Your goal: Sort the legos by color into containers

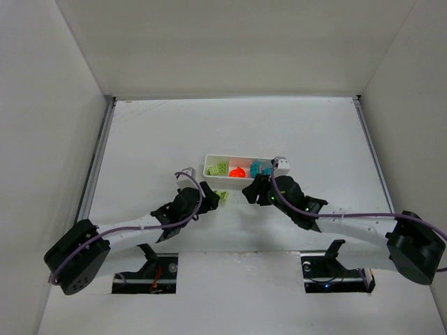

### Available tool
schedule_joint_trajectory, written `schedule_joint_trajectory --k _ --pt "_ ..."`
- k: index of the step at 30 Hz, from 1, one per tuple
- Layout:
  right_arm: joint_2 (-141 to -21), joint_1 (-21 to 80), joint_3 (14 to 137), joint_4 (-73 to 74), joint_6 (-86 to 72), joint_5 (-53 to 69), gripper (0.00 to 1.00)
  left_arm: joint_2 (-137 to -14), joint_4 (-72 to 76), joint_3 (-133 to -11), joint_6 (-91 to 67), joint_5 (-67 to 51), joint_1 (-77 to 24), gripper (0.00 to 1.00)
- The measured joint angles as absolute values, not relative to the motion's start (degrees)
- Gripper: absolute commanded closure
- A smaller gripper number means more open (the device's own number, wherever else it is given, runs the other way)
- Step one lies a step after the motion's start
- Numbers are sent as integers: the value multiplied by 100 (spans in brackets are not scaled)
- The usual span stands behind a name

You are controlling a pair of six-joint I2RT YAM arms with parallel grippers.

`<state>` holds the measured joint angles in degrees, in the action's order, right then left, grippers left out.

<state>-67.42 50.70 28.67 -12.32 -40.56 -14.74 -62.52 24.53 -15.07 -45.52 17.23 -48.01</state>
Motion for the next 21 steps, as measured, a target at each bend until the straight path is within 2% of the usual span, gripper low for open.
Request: schedule_joint_trajectory --k 5,13,21 --pt "-6733 5070 2867 -1243 -4056 -1472 38 -6884 2438 -1699 -4506 1450 -4547 45" --pt "-6676 5074 2864 -1253 -4077 -1450 37 -7417 2799 -1846 -4447 1168 -4412 55" --pt "-6831 5076 2829 -1466 -4106 -1315 36 -7513 3046 -1841 -4554 1055 -4377 77"
